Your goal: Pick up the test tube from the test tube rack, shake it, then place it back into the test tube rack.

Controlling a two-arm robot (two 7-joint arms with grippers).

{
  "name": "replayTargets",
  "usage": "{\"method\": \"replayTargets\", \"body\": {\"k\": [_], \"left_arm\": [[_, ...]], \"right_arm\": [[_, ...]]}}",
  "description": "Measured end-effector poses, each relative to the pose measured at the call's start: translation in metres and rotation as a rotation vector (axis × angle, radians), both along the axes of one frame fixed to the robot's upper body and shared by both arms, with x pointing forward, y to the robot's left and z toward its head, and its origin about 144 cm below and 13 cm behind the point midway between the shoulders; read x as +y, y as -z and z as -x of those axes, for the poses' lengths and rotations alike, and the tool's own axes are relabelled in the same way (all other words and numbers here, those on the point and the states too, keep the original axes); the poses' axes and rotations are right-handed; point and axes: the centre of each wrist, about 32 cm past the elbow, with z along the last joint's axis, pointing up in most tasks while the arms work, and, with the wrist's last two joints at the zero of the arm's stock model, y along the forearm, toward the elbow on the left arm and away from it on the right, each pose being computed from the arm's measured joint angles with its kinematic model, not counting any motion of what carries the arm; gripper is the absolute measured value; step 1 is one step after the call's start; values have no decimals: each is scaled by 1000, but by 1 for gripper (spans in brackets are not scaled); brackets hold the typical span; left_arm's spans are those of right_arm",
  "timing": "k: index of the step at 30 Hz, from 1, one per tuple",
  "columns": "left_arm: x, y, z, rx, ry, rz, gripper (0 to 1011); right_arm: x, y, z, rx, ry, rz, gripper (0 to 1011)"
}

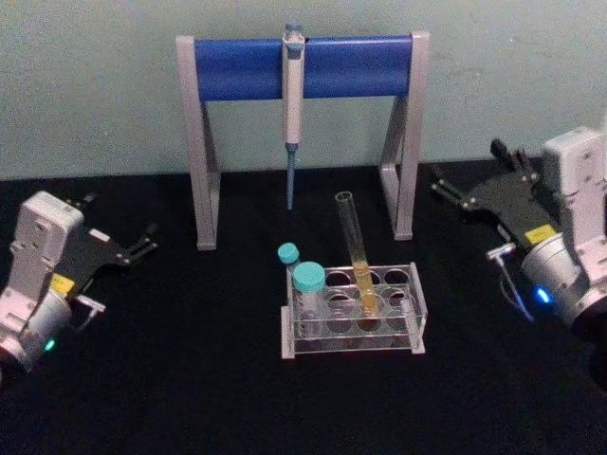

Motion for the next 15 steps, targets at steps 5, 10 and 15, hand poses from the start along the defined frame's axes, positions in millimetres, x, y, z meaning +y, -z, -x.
{"method": "replayTargets", "body": {"k": [5, 10, 15], "left_arm": [[0, 0, 0, 0, 0, 0, 1001], [0, 0, 0, 0, 0, 0, 1001], [0, 0, 0, 0, 0, 0, 1002]], "right_arm": [[6, 12, 2, 85, 59, 51, 1000], [8, 23, 4, 155, 79, 76, 1000], [8, 27, 4, 183, 85, 78, 1000]]}}
